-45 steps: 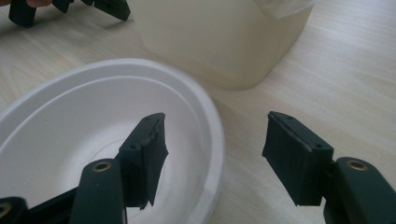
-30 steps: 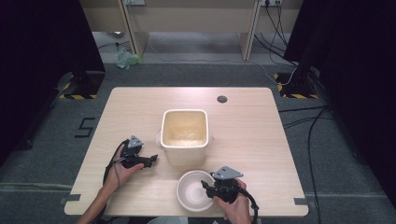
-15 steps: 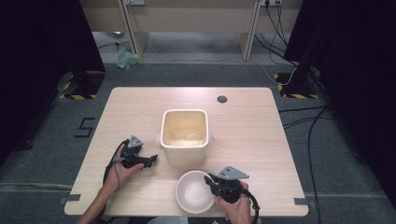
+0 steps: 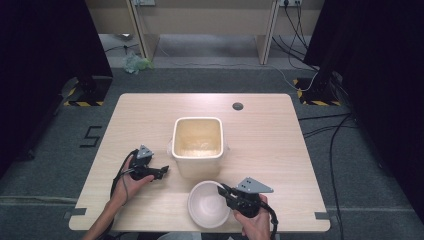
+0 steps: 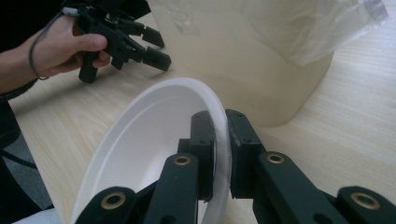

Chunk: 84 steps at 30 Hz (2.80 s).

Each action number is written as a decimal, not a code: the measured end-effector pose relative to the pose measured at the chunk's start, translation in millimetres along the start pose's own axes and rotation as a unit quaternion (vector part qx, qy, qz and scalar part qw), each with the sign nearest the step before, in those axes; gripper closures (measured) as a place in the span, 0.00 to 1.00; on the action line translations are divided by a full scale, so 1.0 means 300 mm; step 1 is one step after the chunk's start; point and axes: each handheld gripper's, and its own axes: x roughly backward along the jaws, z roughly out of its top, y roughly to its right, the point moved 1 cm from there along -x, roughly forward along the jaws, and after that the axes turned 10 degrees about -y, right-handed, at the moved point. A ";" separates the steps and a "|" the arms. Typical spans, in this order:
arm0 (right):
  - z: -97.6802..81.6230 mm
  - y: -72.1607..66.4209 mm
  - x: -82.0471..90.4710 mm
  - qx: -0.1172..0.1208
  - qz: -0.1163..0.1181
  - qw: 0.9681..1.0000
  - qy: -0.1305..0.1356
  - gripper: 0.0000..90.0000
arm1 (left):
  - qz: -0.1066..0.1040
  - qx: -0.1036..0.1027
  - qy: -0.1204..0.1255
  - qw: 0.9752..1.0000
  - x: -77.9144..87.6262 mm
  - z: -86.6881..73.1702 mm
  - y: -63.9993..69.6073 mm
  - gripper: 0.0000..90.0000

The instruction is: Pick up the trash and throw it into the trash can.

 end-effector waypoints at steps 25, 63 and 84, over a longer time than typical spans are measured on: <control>0.148 -0.040 0.088 0.027 0.046 0.997 0.052 0.93 | 0.000 0.000 -0.002 1.000 0.001 0.000 0.000 0.13; 0.475 -0.028 0.165 0.060 0.064 0.993 0.080 0.93 | 0.000 0.000 -0.001 1.000 0.001 0.000 0.000 0.13; 0.610 0.068 0.108 0.027 0.040 0.995 0.086 0.93 | 0.000 0.000 -0.002 1.000 0.001 0.000 0.000 0.13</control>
